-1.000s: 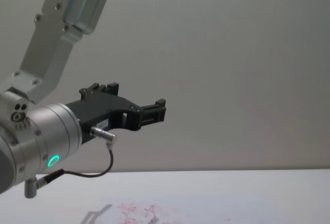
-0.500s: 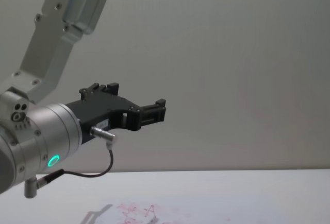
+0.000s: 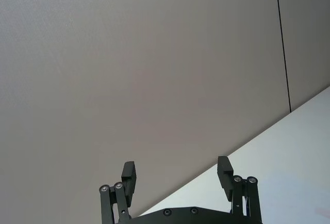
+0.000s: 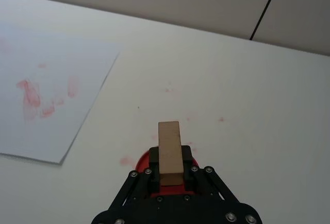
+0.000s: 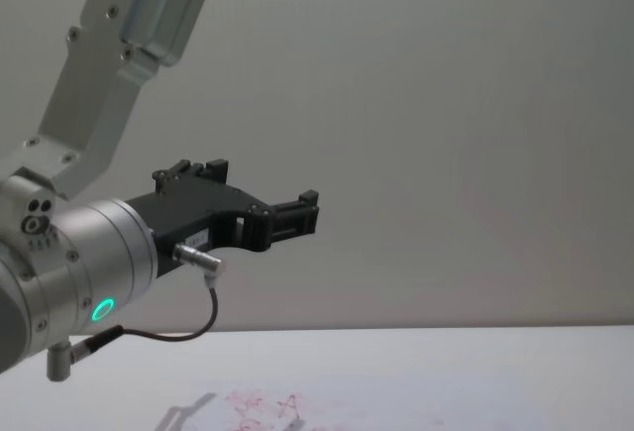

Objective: Use the one hand to pick up the stamp and affix it onto the A4 paper.

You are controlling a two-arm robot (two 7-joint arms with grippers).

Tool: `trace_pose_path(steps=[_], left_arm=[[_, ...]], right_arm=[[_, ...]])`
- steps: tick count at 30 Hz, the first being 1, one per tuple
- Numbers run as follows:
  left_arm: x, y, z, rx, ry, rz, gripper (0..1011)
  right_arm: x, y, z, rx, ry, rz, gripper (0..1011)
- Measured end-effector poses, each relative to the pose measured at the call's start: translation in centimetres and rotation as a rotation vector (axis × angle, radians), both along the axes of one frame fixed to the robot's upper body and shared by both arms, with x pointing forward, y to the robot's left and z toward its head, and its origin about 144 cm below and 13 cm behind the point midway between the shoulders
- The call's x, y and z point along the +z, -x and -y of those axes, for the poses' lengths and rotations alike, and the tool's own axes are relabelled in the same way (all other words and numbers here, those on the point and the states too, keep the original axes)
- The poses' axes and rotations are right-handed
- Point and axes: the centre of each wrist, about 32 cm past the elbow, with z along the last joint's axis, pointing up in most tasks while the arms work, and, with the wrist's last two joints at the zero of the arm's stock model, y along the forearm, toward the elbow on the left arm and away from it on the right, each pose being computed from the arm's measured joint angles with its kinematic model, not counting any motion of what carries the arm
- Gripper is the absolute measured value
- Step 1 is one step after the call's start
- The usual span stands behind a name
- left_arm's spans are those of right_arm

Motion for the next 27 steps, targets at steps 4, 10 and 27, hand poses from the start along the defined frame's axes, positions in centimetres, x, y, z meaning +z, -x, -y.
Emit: trace_pose_path(steps=[4, 10, 27], left_arm=[[0.0, 0.0, 0.0, 0.0, 0.0, 0.0, 1001], [0.0, 0.0, 0.0, 0.0, 0.0, 0.0, 1001], [0.0, 0.0, 0.0, 0.0, 0.0, 0.0, 1001]], right_arm=[[0.4, -0.4, -0.3, 0.02, -0.018, 0.035, 219], [1.3, -1.4, -1.4, 0.074, -0.069, 0.099, 220], [1.9, -5.0, -5.6, 0.232, -0.203, 0.106, 220]])
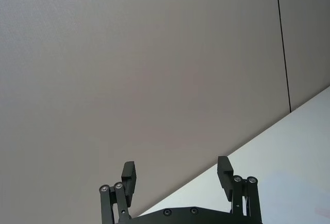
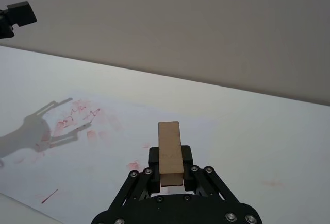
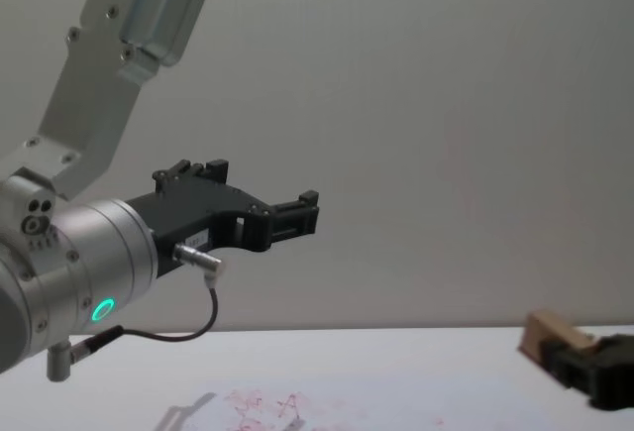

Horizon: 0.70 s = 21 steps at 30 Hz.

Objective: Use the one hand to pick up the stamp and affix it onto the A4 paper.

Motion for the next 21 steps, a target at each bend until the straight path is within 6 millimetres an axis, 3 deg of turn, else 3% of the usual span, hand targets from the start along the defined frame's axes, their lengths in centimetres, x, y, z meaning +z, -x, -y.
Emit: trace_pose_path(steps=[21], left_arm=[[0.0, 0.0, 0.0, 0.0, 0.0, 0.0, 1001]], right_arm=[[-2.1, -3.4, -4.6, -0.015, -0.043, -0.148, 220]])
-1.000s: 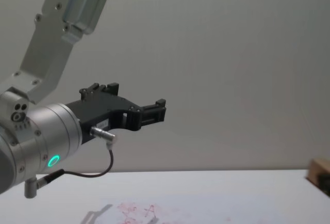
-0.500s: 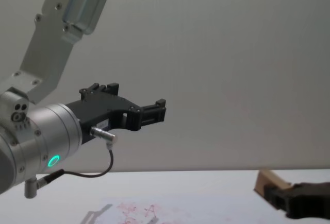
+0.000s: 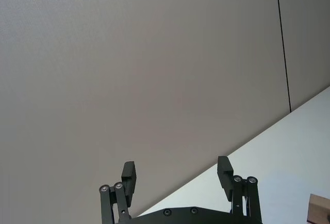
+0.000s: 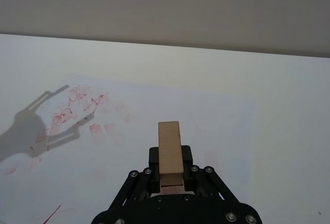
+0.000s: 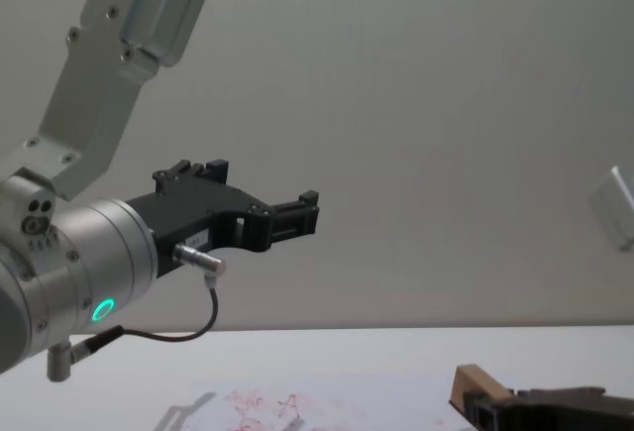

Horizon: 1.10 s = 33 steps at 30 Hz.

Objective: Use the one hand to pick up the stamp and affix it onto the A4 paper.

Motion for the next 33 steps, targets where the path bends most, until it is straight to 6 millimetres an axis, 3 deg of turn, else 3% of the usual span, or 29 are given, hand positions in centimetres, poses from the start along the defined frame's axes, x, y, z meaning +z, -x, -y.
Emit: trace_pose_path(steps=[21, 33], left_arm=[[0.0, 0.0, 0.0, 0.0, 0.0, 0.0, 1001], [0.0, 0.0, 0.0, 0.0, 0.0, 0.0, 1001]], right_arm=[[-1.1, -0.8, -0.6, -0.024, 0.041, -0.071, 220], [0.5, -1.7, -1.4, -0.021, -0.026, -0.016, 220]])
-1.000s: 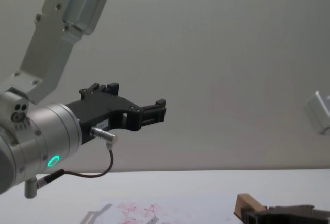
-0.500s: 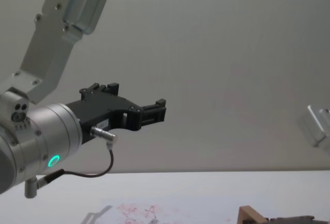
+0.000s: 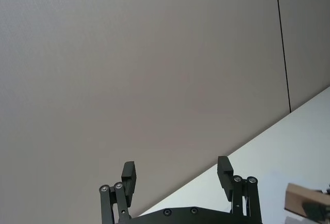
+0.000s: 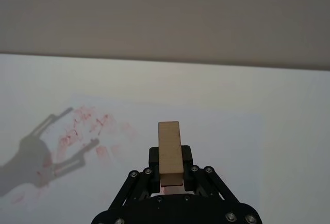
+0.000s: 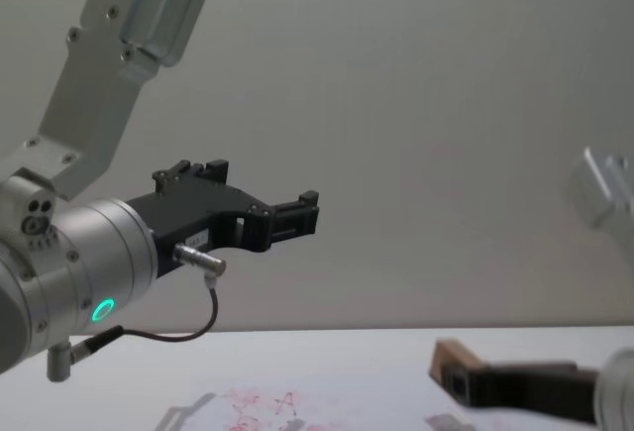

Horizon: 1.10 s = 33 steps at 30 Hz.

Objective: Use the one hand to pick up the stamp and affix it onto the A4 paper.

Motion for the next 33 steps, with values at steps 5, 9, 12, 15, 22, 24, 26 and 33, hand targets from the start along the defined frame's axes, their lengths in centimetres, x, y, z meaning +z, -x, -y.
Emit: trace_pose_path(steps=[5, 9, 12, 15, 22, 24, 26, 33], left_arm=[[0.0, 0.0, 0.0, 0.0, 0.0, 0.0, 1001], [0.0, 0.0, 0.0, 0.0, 0.0, 0.0, 1001], [0.0, 0.0, 0.0, 0.0, 0.0, 0.0, 1001], [0.0, 0.0, 0.0, 0.0, 0.0, 0.0, 1001], [0.0, 0.0, 0.0, 0.0, 0.0, 0.0, 1001], [0.0, 0.0, 0.0, 0.0, 0.0, 0.0, 1001], [0.0, 0.0, 0.0, 0.0, 0.0, 0.0, 1001], [0.0, 0.0, 0.0, 0.0, 0.0, 0.0, 1001]], right_arm=[[1.9, -0.4, -0.3, -0.009, -0.06, 0.051, 220], [3.6, -0.5, 0.1, -0.027, -0.101, 0.093, 220], [4.4, -0.4, 0.8, -0.042, -0.11, 0.112, 220], [5.0, 0.1, 1.7, -0.06, -0.106, 0.124, 220], [5.2, 1.6, 4.3, -0.107, -0.061, 0.126, 220], [5.1, 2.3, 5.2, -0.121, -0.039, 0.12, 220], [5.0, 2.8, 5.9, -0.13, -0.021, 0.118, 220], [4.3, 4.9, 8.4, -0.155, 0.052, 0.094, 220]])
